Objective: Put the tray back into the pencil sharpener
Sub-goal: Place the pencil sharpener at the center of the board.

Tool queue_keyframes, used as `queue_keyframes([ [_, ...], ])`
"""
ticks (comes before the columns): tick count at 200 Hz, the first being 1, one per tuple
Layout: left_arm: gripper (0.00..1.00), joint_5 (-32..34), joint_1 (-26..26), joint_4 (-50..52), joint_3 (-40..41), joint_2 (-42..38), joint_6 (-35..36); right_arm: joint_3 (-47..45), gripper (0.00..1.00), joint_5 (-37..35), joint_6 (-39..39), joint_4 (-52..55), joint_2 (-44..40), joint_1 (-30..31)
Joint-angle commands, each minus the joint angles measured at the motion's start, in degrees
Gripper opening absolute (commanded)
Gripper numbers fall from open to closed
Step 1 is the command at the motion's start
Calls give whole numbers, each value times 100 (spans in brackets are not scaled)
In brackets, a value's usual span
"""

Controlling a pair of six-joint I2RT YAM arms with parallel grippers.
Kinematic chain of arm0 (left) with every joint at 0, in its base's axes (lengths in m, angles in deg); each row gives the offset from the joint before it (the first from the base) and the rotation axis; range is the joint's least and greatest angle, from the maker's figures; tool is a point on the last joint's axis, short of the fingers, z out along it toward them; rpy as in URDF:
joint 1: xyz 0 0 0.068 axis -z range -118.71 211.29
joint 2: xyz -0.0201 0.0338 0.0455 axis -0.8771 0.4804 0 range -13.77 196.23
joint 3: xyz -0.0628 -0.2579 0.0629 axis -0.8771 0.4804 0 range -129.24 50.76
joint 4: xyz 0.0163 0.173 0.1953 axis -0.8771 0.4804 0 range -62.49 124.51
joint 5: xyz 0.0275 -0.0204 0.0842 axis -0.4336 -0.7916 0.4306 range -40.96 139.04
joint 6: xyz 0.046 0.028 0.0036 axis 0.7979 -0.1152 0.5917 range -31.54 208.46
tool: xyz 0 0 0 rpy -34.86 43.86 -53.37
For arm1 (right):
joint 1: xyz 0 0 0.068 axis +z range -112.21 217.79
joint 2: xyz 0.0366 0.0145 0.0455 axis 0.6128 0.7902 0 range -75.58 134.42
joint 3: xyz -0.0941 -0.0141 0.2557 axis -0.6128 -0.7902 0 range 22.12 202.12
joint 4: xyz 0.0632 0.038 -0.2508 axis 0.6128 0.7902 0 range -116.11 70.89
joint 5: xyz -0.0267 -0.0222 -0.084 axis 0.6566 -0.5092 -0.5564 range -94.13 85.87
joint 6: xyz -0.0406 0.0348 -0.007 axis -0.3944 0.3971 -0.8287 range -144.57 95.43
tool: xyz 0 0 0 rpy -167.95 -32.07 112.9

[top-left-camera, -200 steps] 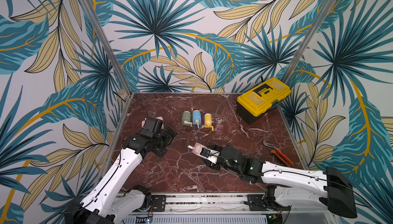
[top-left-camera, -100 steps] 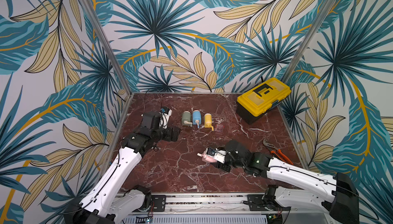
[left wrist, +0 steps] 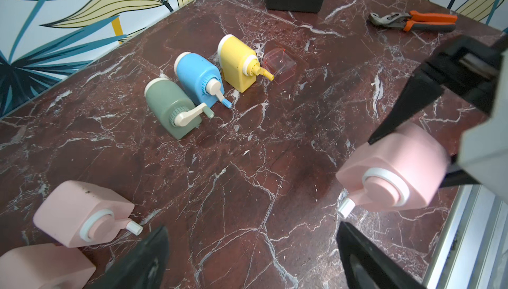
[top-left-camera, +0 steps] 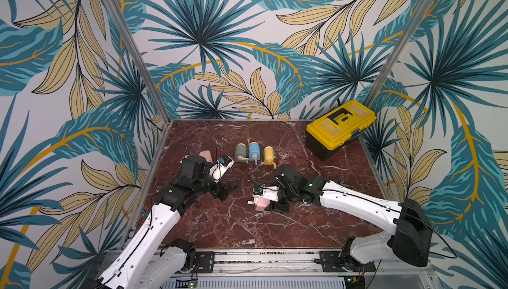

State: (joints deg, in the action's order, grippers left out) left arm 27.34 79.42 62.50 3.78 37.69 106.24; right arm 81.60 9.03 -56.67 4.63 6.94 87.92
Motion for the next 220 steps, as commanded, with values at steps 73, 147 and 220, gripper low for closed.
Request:
queue_keyframes([
  [73,99,-116,17,-106,317,-308,562,661,38,34,-750,-123,1251,-189],
  [147,100,-130,54,-106,384,-68,891,568,42,122,-847,-378,1590,-227],
  [220,100,10,54,-97,453,-57,1016,437,60,85,-895,-497,1644,-245],
])
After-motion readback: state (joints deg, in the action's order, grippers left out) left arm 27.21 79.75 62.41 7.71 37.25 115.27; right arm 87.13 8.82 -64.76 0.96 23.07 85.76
